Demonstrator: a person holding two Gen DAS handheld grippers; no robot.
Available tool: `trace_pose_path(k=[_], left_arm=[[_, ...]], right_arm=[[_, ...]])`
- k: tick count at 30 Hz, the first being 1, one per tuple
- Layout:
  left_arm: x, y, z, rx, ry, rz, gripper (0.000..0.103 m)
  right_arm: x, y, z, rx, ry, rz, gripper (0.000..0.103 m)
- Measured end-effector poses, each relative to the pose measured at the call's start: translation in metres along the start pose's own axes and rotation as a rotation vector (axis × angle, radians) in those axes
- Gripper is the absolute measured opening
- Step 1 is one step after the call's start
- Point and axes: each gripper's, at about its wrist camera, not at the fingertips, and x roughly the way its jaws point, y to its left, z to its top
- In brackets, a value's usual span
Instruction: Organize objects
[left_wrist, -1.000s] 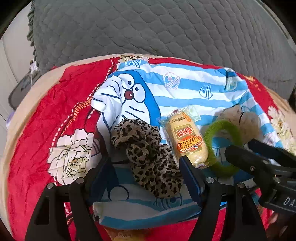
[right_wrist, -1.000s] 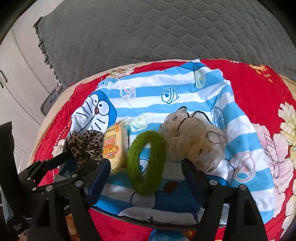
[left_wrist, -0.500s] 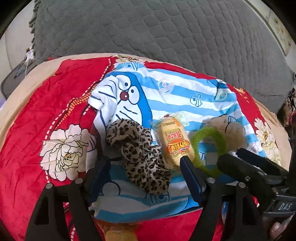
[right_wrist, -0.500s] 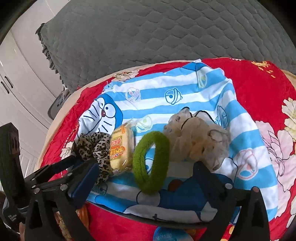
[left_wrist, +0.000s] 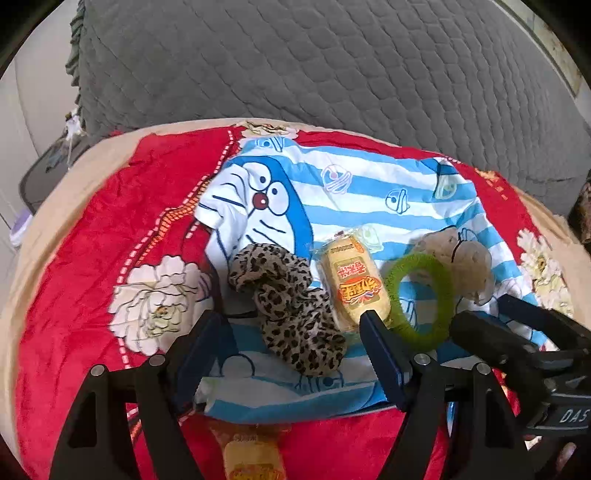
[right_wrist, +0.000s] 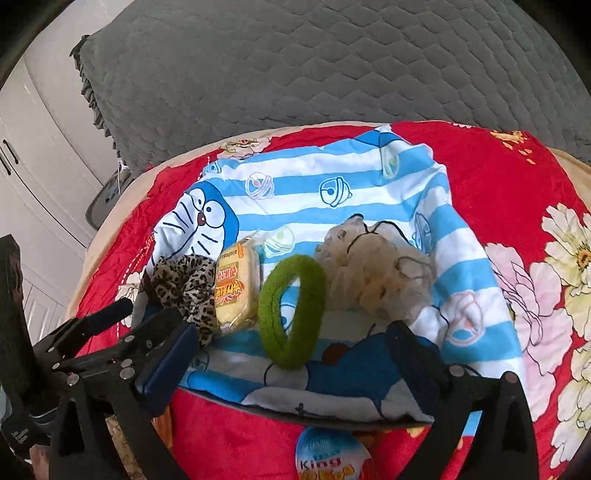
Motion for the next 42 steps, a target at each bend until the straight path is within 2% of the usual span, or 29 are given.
trace_pose_path(k=[6, 9, 14, 23, 42], left_arm=[[-0.02, 0.0, -0.003, 0.004, -0.01, 0.035, 0.079], [-0.032, -0.002, -0.007, 0.016, -0.016, 0.079, 0.079], [-0.055, -0.001, -0.013, 0.013, -0.025, 0.098, 0.079], [-0.089, 0.0, -0.022, -0.004, -0.009, 0.1, 0.079], [-0.168, 0.0, -0.043, -0.021, -0.052, 0.105, 0.079]], right_arm=[[-0.021, 0.0, -0.002, -0.003, -0.004, -0.017, 0.102], [-0.033, 0.001, -0.003, -0.002, -0.005, -0.022, 0.102], [-0.05, 0.006, -0.009, 0.001, 0.004, -0.026, 0.102], [-0.085, 0.018, -0.022, 0.0, -0.023, -0.03, 0.102], [-0.168, 0.045, -0.046, -0.038, -0.11, -0.039, 0.102]])
